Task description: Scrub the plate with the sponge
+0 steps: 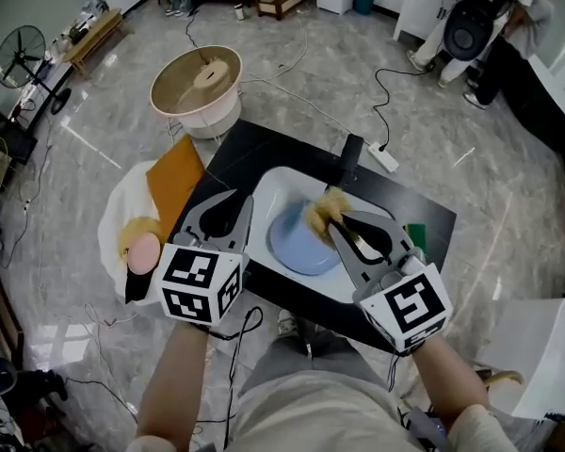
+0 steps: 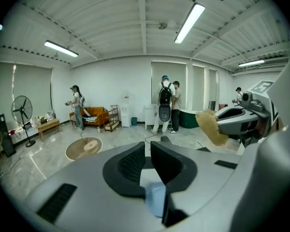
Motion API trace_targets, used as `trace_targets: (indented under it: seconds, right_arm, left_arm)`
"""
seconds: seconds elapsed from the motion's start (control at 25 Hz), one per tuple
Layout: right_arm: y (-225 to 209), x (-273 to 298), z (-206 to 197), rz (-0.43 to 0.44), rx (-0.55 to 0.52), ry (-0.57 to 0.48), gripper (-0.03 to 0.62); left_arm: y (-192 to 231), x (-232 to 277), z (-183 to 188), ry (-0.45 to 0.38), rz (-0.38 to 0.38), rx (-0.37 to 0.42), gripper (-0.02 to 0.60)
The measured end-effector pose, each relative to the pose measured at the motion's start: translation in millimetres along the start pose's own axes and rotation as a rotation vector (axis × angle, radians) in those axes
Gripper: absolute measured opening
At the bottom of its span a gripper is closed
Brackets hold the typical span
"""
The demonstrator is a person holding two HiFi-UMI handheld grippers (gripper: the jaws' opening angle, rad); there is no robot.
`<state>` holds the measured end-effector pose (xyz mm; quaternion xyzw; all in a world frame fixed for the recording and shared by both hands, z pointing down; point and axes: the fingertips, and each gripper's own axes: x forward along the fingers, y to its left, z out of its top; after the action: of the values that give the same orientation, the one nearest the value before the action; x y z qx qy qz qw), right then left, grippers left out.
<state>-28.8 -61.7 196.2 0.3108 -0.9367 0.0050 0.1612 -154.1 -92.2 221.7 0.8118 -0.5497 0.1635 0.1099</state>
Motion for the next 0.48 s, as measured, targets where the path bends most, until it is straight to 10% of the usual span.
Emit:
trace_targets:
  seconds: [0.32,0.48]
  right_arm:
    - [2,-39,74,-0.037,0.019,-0.182,0.054]
    - [7,-57,101,-0.048,0.01,-0.244,0.054]
  left_arm:
    - [-9,-52,58,-0.171,0.1,0.227,0.041]
    - [-21,-77,85,-0.283,0.112,0.178,0.032]
